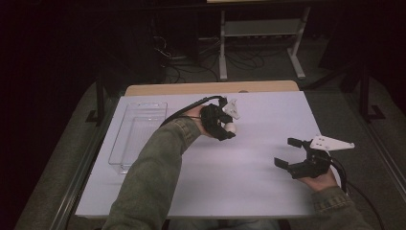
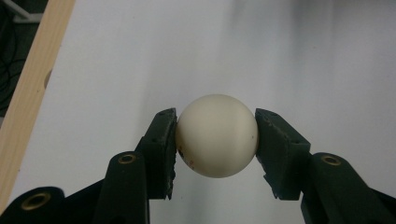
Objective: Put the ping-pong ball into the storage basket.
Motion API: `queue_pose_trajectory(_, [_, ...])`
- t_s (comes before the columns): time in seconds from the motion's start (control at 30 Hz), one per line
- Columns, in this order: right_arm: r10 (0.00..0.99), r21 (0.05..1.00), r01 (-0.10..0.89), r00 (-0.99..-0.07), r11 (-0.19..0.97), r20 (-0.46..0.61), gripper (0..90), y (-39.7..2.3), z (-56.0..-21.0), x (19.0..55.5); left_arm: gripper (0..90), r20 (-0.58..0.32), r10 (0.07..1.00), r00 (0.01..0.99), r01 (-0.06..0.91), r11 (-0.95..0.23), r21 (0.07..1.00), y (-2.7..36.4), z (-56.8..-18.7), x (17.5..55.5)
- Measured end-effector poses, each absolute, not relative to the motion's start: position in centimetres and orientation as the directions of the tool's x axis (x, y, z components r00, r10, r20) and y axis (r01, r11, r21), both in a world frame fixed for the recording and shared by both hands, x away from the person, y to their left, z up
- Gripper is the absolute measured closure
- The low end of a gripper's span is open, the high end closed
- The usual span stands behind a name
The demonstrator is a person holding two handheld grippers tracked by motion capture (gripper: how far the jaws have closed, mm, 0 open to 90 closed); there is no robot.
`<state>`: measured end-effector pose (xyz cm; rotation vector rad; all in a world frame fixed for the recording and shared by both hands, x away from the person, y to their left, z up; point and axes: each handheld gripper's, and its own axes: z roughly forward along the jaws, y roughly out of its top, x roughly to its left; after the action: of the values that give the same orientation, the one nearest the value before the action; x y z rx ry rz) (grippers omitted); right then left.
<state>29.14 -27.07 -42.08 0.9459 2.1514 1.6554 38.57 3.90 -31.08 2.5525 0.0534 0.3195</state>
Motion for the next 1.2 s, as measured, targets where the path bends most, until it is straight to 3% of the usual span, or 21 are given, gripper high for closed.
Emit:
queue_pose_trajectory(0.77, [0.63,0.934,0.331,-0.756,0.134,0.178,0.0,-27.1,-42.1,29.1,50.6,0.292,0.158,0.943,-0.049,-0.803,0.594,6.7,-25.9,37.6])
queue_pose_trajectory(1.2, [0.632,0.934,0.332,-0.754,0.132,0.178,0.0,-27.1,-42.0,29.1,50.6,0.333,0.161,0.929,-0.068,-0.811,0.581,8.0,-23.6,36.7])
